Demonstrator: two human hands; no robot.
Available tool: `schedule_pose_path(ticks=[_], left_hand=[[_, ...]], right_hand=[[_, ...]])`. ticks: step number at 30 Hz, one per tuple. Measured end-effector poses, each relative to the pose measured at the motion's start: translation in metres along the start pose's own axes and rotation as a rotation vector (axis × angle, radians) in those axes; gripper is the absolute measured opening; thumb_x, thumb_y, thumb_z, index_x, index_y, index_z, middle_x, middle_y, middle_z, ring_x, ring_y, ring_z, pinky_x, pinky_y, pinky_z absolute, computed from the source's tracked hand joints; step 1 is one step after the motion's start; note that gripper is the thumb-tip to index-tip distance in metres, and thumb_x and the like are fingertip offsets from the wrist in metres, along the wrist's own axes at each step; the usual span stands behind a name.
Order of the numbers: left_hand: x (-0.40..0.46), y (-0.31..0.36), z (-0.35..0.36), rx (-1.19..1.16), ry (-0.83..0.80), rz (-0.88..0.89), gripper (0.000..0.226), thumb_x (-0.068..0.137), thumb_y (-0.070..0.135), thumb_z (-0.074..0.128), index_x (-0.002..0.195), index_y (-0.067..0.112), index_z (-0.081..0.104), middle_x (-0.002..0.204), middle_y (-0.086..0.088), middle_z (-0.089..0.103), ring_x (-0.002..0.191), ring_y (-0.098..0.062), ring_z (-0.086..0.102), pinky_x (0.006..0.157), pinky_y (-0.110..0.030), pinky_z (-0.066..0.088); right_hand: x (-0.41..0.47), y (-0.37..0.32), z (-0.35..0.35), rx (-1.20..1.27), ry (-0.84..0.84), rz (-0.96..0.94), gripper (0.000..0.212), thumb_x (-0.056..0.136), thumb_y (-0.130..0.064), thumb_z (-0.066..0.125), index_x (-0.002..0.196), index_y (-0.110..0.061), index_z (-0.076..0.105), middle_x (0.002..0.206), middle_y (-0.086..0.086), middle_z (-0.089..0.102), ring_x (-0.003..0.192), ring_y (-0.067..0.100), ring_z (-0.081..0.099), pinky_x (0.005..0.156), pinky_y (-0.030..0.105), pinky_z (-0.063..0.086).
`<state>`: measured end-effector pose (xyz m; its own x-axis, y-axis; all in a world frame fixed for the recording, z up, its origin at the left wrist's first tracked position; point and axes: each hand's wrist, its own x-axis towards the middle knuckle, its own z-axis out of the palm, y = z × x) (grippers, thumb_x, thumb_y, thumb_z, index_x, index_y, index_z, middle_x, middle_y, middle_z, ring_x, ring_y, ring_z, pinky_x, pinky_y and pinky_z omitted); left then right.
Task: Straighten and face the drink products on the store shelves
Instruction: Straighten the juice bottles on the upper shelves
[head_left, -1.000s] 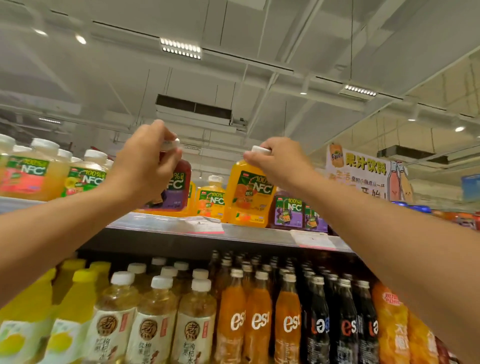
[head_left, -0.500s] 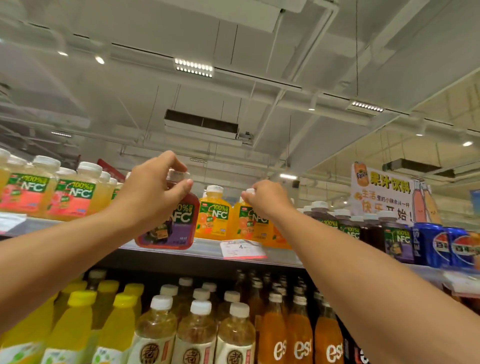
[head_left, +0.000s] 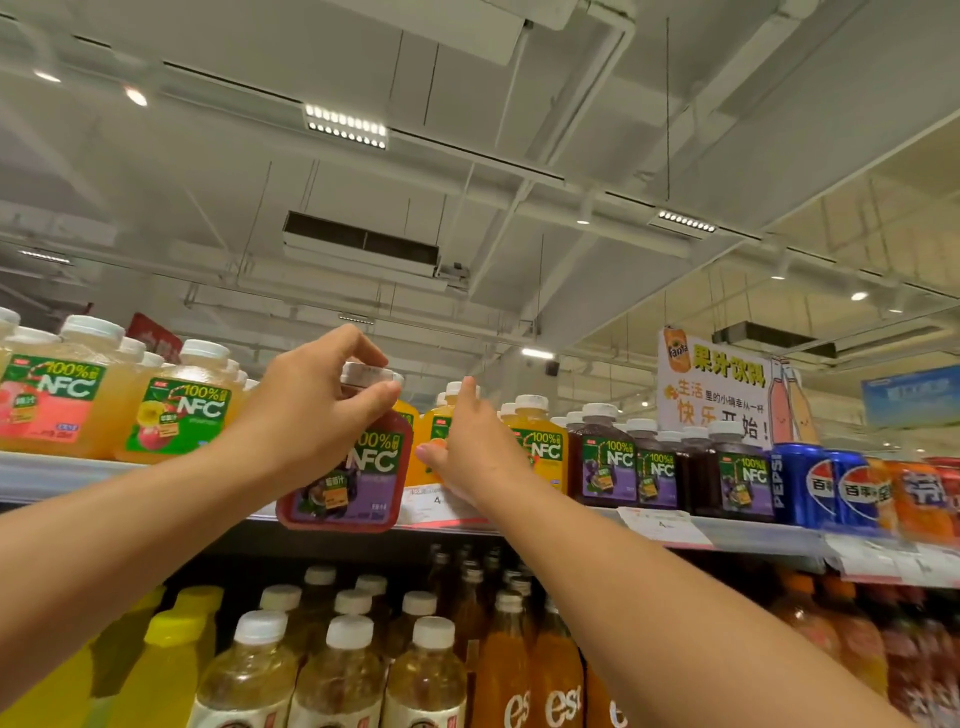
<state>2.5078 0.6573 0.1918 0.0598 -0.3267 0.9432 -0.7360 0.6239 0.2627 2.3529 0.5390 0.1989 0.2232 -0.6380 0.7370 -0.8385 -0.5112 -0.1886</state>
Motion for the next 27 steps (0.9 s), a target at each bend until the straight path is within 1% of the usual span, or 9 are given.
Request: schedule_pose_path(ticks=[2, 5, 8, 10, 14, 16, 18, 23, 27], left_hand=[[0.001, 0.002, 0.003, -0.039, 0.003, -0.016, 0.016, 0.084, 0.04, 0.066, 0.092, 0.034, 0.053, 0.088, 0.011, 0.062, 0.074, -0.008, 0.064, 0.056, -0.032, 0.055], [0.002, 0.006, 0.011, -0.122, 0.012, -0.048, 0.016, 0.083, 0.036, 0.07, 0.089, 0.035, 0.055, 0.089, 0.006, 0.065, 0.076, -0.01, 0.066, 0.061, -0.035, 0.058], [0.002, 0.016, 0.024, -0.193, 0.007, -0.06, 0.016, 0.081, 0.033, 0.073, 0.087, 0.032, 0.058, 0.086, 0.004, 0.067, 0.075, -0.012, 0.068, 0.064, -0.036, 0.059], [0.001, 0.024, 0.034, -0.231, 0.002, -0.06, 0.016, 0.08, 0.032, 0.074, 0.088, 0.029, 0.061, 0.083, 0.003, 0.069, 0.073, -0.015, 0.069, 0.065, -0.04, 0.059], [-0.003, 0.045, 0.062, -0.349, -0.013, -0.091, 0.018, 0.079, 0.025, 0.078, 0.092, 0.026, 0.066, 0.075, 0.002, 0.07, 0.067, -0.012, 0.071, 0.057, -0.033, 0.058], [-0.009, 0.058, 0.079, -0.418, -0.045, -0.099, 0.018, 0.08, 0.021, 0.077, 0.092, 0.026, 0.065, 0.07, 0.005, 0.071, 0.061, -0.006, 0.07, 0.048, -0.017, 0.052], [-0.016, 0.072, 0.095, -0.462, -0.076, -0.09, 0.019, 0.08, 0.019, 0.077, 0.09, 0.028, 0.064, 0.071, 0.01, 0.072, 0.061, -0.005, 0.07, 0.05, -0.018, 0.053], [-0.028, 0.098, 0.139, -0.442, -0.121, -0.046, 0.021, 0.078, 0.023, 0.079, 0.092, 0.032, 0.065, 0.075, 0.01, 0.072, 0.066, -0.007, 0.071, 0.061, -0.029, 0.057], [-0.032, 0.103, 0.167, -0.392, -0.225, 0.016, 0.044, 0.076, 0.055, 0.067, 0.116, 0.044, 0.056, 0.115, 0.016, 0.063, 0.098, -0.003, 0.065, 0.081, -0.029, 0.056]], right_hand=[[-0.007, 0.0, -0.002, 0.041, 0.016, -0.039, 0.078, 0.095, -0.041, 0.055, 0.153, -0.021, 0.008, 0.16, 0.009, 0.012, 0.14, 0.031, 0.031, 0.107, 0.046, 0.036], [-0.027, 0.004, -0.021, 0.135, 0.126, -0.152, 0.044, 0.099, -0.024, 0.047, 0.142, -0.015, 0.04, 0.144, 0.005, 0.04, 0.129, 0.022, 0.043, 0.1, 0.03, 0.036], [-0.056, 0.009, -0.045, 0.427, 0.027, -0.23, 0.036, 0.093, -0.019, 0.041, 0.126, -0.021, 0.057, 0.123, -0.003, 0.06, 0.104, 0.004, 0.056, 0.091, 0.027, 0.044], [-0.079, 0.016, -0.052, 0.545, -0.105, -0.259, 0.034, 0.091, -0.035, 0.043, 0.123, -0.036, 0.053, 0.11, -0.018, 0.062, 0.081, -0.009, 0.057, 0.076, 0.022, 0.047], [-0.104, 0.038, -0.061, 0.532, -0.137, -0.198, 0.063, 0.08, -0.065, 0.06, 0.134, -0.048, 0.034, 0.114, -0.024, 0.059, 0.1, 0.001, 0.06, 0.075, 0.025, 0.054], [-0.109, 0.051, -0.068, 0.553, -0.103, -0.191, 0.066, 0.077, -0.063, 0.066, 0.133, -0.052, 0.031, 0.108, -0.033, 0.055, 0.099, -0.01, 0.057, 0.073, 0.013, 0.05], [-0.114, 0.066, -0.076, 0.524, -0.08, -0.2, 0.066, 0.075, -0.061, 0.07, 0.131, -0.051, 0.036, 0.103, -0.038, 0.054, 0.094, -0.025, 0.05, 0.065, 0.003, 0.044], [-0.122, 0.115, -0.089, 0.564, -0.115, -0.142, 0.059, 0.067, -0.055, 0.079, 0.117, -0.04, 0.052, 0.104, -0.021, 0.066, 0.091, -0.008, 0.062, 0.066, 0.016, 0.054], [-0.125, 0.167, -0.106, 0.503, -0.09, -0.14, 0.057, 0.066, -0.05, 0.08, 0.114, -0.037, 0.051, 0.104, -0.017, 0.066, 0.096, -0.001, 0.062, 0.083, 0.026, 0.054]])
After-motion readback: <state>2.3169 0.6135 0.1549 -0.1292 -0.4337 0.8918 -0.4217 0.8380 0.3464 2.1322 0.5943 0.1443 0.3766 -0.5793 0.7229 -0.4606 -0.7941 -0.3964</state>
